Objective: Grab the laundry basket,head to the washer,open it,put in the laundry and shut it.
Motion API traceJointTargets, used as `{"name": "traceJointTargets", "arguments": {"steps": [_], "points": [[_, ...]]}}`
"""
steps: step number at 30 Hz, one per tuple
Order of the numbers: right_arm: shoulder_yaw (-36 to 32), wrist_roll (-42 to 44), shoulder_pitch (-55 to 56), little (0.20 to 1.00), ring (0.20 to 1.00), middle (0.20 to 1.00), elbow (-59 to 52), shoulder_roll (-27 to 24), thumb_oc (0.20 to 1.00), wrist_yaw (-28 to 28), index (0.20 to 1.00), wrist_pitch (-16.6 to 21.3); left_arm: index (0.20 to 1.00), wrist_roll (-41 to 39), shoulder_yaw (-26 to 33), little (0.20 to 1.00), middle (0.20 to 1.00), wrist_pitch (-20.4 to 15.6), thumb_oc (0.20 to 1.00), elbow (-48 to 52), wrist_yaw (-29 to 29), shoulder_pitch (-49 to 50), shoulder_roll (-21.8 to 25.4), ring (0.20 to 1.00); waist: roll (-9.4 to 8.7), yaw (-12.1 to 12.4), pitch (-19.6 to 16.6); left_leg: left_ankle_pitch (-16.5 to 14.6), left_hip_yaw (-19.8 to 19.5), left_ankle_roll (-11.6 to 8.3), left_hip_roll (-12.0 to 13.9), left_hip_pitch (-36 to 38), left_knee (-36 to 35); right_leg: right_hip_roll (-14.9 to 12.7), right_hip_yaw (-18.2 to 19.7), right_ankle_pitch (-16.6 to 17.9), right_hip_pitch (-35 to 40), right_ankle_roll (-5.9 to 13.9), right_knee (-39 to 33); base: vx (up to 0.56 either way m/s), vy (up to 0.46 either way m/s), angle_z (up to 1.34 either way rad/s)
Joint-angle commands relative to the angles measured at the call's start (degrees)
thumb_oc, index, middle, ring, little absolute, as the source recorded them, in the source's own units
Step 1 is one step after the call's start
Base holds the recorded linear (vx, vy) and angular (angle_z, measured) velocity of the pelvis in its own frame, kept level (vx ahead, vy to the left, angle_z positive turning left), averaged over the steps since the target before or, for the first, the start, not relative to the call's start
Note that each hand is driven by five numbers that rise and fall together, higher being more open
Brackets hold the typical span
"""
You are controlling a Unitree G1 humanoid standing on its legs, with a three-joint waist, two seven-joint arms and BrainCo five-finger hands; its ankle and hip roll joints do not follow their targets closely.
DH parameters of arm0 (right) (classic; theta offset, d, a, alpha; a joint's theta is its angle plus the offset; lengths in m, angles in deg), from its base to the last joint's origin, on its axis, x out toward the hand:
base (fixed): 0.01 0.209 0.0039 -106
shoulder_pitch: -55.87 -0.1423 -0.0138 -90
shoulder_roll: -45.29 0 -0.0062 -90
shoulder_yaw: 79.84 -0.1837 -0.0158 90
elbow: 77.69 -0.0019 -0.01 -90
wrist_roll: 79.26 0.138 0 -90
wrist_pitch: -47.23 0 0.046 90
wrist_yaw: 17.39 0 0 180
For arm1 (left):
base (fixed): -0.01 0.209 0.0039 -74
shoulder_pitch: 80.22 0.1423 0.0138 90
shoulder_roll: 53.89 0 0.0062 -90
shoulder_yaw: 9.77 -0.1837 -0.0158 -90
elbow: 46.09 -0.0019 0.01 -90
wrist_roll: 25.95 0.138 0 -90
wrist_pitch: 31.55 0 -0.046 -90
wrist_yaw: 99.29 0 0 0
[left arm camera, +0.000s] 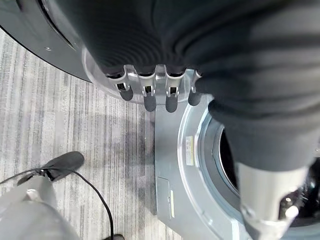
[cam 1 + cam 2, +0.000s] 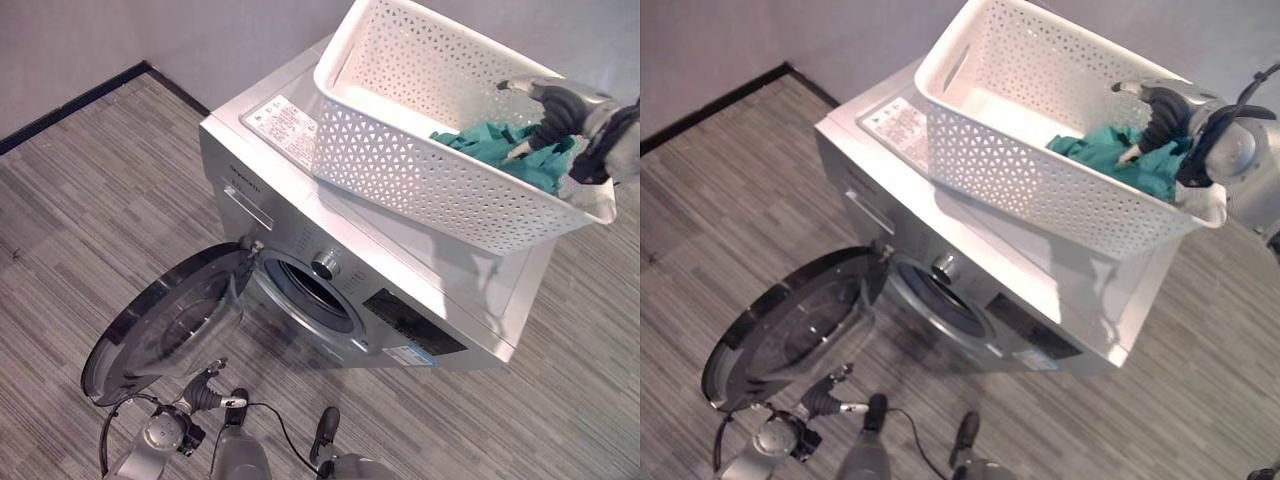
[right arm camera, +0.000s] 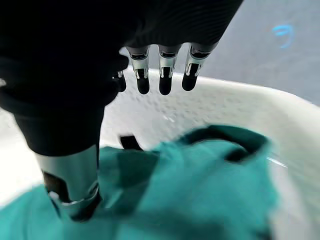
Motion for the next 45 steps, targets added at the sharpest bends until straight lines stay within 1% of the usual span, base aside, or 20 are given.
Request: {"name": "traceJointTargets", "arguments": {"steps": [1, 3, 13, 14, 16, 17, 19, 21, 22, 23, 24, 25, 26, 33, 34, 35, 38, 39, 41, 45], "points": [[3.9, 0.8, -7.1, 1.000, 1.000, 1.000, 1.1, -5.3, 1.000, -1.2, 1.000, -0.1, 1.000, -3.1, -2.4, 1.000, 1.000, -1.6, 1.000, 1.9, -1.4, -2.2, 0.8, 1.000, 1.39, 0.4, 0.2, 1.8, -1.2, -0.39, 1.9, -3.2, -0.9, -0.5, -1.5, -7.8, 6.9, 3.55, 1.3, 0.00, 0.000, 0.00], [5.0, 0.4, -7.5, 1.000, 1.000, 1.000, 1.6, -5.2, 1.000, -1.6, 1.000, 0.0, 1.000, -3.8, -2.9, 1.000, 1.000, -1.7, 1.000, 1.9, -1.4, -2.7, 0.7, 1.000, 1.44, 0.5, 0.9, 2.0, -1.5, -0.43, 1.9, -3.7, -0.9, -0.5, -1.7, -7.8, 6.6, 3.53, 1.4, -0.02, -0.008, 0.00], [4.0, -3.4, -2.7, 1.000, 1.000, 1.000, 3.4, -2.1, 1.000, -2.3, 1.000, -0.7, 1.000, -4.7, -4.4, 1.000, 1.000, -1.6, 1.000, 2.8, -1.3, -3.6, 1.5, 1.000, 1.83, 1.9, 4.4, 3.3, -3.0, -0.60, 1.8, -6.9, -0.9, -0.3, -2.7, -7.5, 4.6, 3.43, 1.1, -0.02, -0.013, 0.07], [5.2, -5.8, -1.2, 1.000, 1.000, 1.000, 6.1, -0.7, 1.000, -3.2, 1.000, -1.2, 1.000, -5.3, -4.8, 1.000, 1.000, -1.5, 1.000, 2.9, -1.3, -3.9, 1.6, 1.000, 2.05, 2.6, 5.4, 3.7, -3.4, -0.72, 1.6, -7.9, -0.9, -0.4, -3.0, -7.1, 4.0, 3.49, 0.8, -0.02, -0.001, 0.10], [6.1, -6.7, -1.1, 1.000, 1.000, 1.000, 6.3, -0.4, 1.000, -4.1, 1.000, -1.5, 1.000, -5.6, -4.7, 1.000, 1.000, -1.3, 1.000, 3.0, -1.2, -4.1, 1.6, 1.000, 2.10, 2.7, 5.6, 3.8, -3.6, -0.78, 1.6, -8.3, -0.9, -0.4, -3.1, -7.0, 3.7, 3.51, 0.7, 0.00, 0.000, 0.00], [7.4, -7.6, -0.4, 1.000, 1.000, 1.000, 4.8, -0.4, 1.000, -6.3, 1.000, -2.0, 1.000, -5.6, -4.8, 1.000, 1.000, -0.9, 1.000, 3.1, -1.4, -4.1, 1.8, 1.000, 2.11, 2.9, 6.0, 3.9, -3.7, -0.86, 1.6, -8.7, -0.9, -0.4, -3.2, -7.0, 3.5, 3.54, 0.6, 0.00, 0.000, 0.00], [12.2, -6.8, -0.4, 1.000, 1.000, 1.000, -0.3, -0.6, 1.000, -13.1, 1.000, -3.5, 1.000, -5.5, -5.0, 1.000, 1.000, -0.6, 1.000, 4.9, -2.1, -4.0, 2.7, 1.000, 1.76, 3.6, 6.5, 4.2, -4.1, -1.20, 1.2, -10.1, -0.9, -0.4, -3.9, -7.1, 2.6, 3.69, 0.5, 0.00, 0.000, 0.00], [14.3, -3.6, -0.3, 1.000, 1.000, 1.000, -1.9, -1.6, 1.000, -15.4, 1.000, -3.8, 1.000, -5.6, -5.0, 1.000, 1.000, -0.7, 1.000, 5.5, -2.4, -4.3, 2.3, 1.000, 1.79, 3.6, 6.8, 4.3, -4.2, -1.39, 1.1, -10.7, -0.9, -0.5, -3.9, -7.0, 2.1, 3.77, 0.5, 0.00, -0.010, 0.14], [15.0, -1.4, 0.3, 0.884, 0.884, 0.884, -2.8, -2.2, 0.884, -16.9, 0.884, -4.1, 1.000, -5.7, -5.1, 1.000, 1.000, -0.8, 1.000, 5.8, -2.5, -4.6, 2.1, 1.000, 1.68, 3.7, 6.9, 4.4, -4.3, -1.49, 1.1, -11.0, -0.9, -0.5, -4.0, -6.9, 1.9, 3.80, 0.5, 0.00, -0.012, 0.22], [15.8, 1.1, 0.4, 0.241, 0.241, 0.241, -4.6, -2.7, 0.241, -18.8, 0.241, -4.6, 1.000, -5.6, -5.2, 1.000, 1.000, -0.9, 1.000, 5.8, -2.5, -4.8, 2.1, 1.000, 1.52, 3.8, 7.0, 4.4, -4.2, -1.57, 1.0, -11.1, -0.9, -0.5, -4.0, -6.8, 1.8, 3.80, 0.5, 0.00, -0.018, 0.15], [16.7, 4.0, -0.4, 0.200, 0.200, 0.200, -7.5, -3.6, 0.200, -20.3, 0.200, -5.1, 1.000, -5.4, -5.2, 1.000, 1.000, -1.1, 1.000, 5.7, -2.5, -5.0, 1.9, 1.000, 1.38, 3.8, 7.1, 4.4, -4.2, -1.64, 1.1, -11.2, -0.9, -0.5, -4.0, -6.9, 1.7, 3.82, 0.5, -0.01, -0.015, 0.04], [17.6, 7.1, -1.2, 0.200, 0.200, 0.200, -9.7, -4.4, 0.200, -20.8, 0.200, -5.1, 1.000, -5.1, -5.1, 1.000, 1.000, -1.4, 1.000, 5.5, -2.6, -5.3, 1.6, 1.000, 1.20, 3.8, 7.2, 4.4, -4.1, -1.66, 1.2, -11.2, -0.9, -0.5, -3.9, -6.8, 1.6, 3.88, 0.5, 0.00, 0.000, 0.00], [16.2, 11.7, -0.1, 0.200, 0.200, 0.200, -9.2, -4.5, 0.200, -19.5, 0.200, -4.0, 1.000, -4.9, -5.1, 1.000, 1.000, -1.8, 1.000, 5.6, -2.5, -5.8, 0.9, 1.000, 1.18, 3.6, 7.2, 4.3, -3.9, -1.62, 1.2, -11.1, -0.9, -0.5, -3.6, -6.6, 1.6, 4.02, 0.5, 0.00, 0.000, 0.00], [9.1, 15.5, -1.0, 0.200, 0.200, 0.200, -5.4, -3.2, 0.200, -13.0, 0.200, -1.0, 1.000, -4.8, -5.3, 1.000, 1.000, -2.6, 1.000, 5.6, -1.7, -6.3, 0.4, 1.000, 1.45, 3.0, 5.8, 3.9, -3.0, -1.39, 1.4, -10.1, -0.9, -0.8, -2.9, -6.4, 1.8, 4.15, 0.5, -0.01, 0.008, -0.06], [8.9, 15.5, -0.8, 0.200, 0.200, 0.200, -5.4, -3.2, 0.200, -13.0, 0.200, -1.0, 1.000, -4.8, -5.3, 1.000, 1.000, -2.6, 1.000, 5.6, -1.7, -6.3, 0.5, 1.000, 1.40, 3.0, 5.8, 3.9, -3.0, -1.39, 1.4, -10.1, -0.9, -0.8, -2.9, -6.4, 1.8, 4.15, 0.5, 0.00, 0.011, -0.07], [5.7, 16.8, -1.1, 0.200, 0.200, 0.200, -5.3, -3.5, 0.200, -10.8, 0.200, -0.2, 1.000, -5.2, -5.2, 1.000, 1.000, -2.7, 1.000, 5.2, -1.4, -6.3, 0.1, 1.000, 1.65, 2.7, 5.1, 3.8, -2.9, -1.31, 1.4, -9.7, -0.9, -0.8, -2.9, -6.4, 1.9, 4.21, 0.5, 0.00, 0.008, -0.10], [-0.2, 18.6, 0.0, 0.200, 0.200, 0.200, -4.5, -4.1, 0.200, -7.6, 0.200, 1.1, 1.000, -5.7, -5.2, 1.000, 1.000, -3.0, 1.000, 4.8, -1.2, -6.2, -0.2, 1.000, 2.00, 2.2, 4.0, 3.5, -2.9, -1.20, 1.3, -9.3, -0.9, -1.0, -3.1, -6.5, 2.4, 4.33, 0.5, 0.00, 0.004, -0.05], [-0.5, 18.6, 0.3, 0.200, 0.200, 0.200, -4.5, -4.1, 0.200, -7.5, 0.200, 1.1, 1.000, -5.7, -5.2, 1.000, 1.000, -3.0, 1.000, 4.8, -1.2, -6.2, -0.1, 1.000, 1.92, 2.2, 4.0, 3.5, -2.9, -1.20, 1.3, -9.3, -0.9, -1.0, -3.1, -6.5, 2.4, 4.33, 0.5, 0.00, 0.000, 0.00], [-5.9, 20.0, 0.6, 0.200, 0.200, 0.200, -2.2, -4.7, 0.200, -4.3, 0.200, 2.4, 1.000, -6.4, -5.0, 1.000, 1.000, -3.2, 1.000, 3.6, -0.9, -6.2, -0.3, 1.000, 2.15, 1.8, 2.8, 3.1, -2.9, -1.05, 1.2, -8.8, -0.9, -1.1, -3.2, -6.6, 2.9, 4.39, 0.5, 0.00, 0.000, 0.00], [-10.7, 20.6, -1.4, 0.200, 0.200, 0.200, 1.8, -5.4, 0.200, -0.2, 0.200, 4.2, 1.000, -6.7, -5.0, 1.000, 1.000, -3.6, 1.000, 2.0, -0.6, -6.3, -0.1, 1.000, 2.08, 1.5, 1.2, 2.6, -3.0, -0.85, 0.9, -7.9, -0.9, -1.3, -3.2, -6.8, 3.8, 4.46, 0.5, 0.00, 0.000, 0.00]]}}
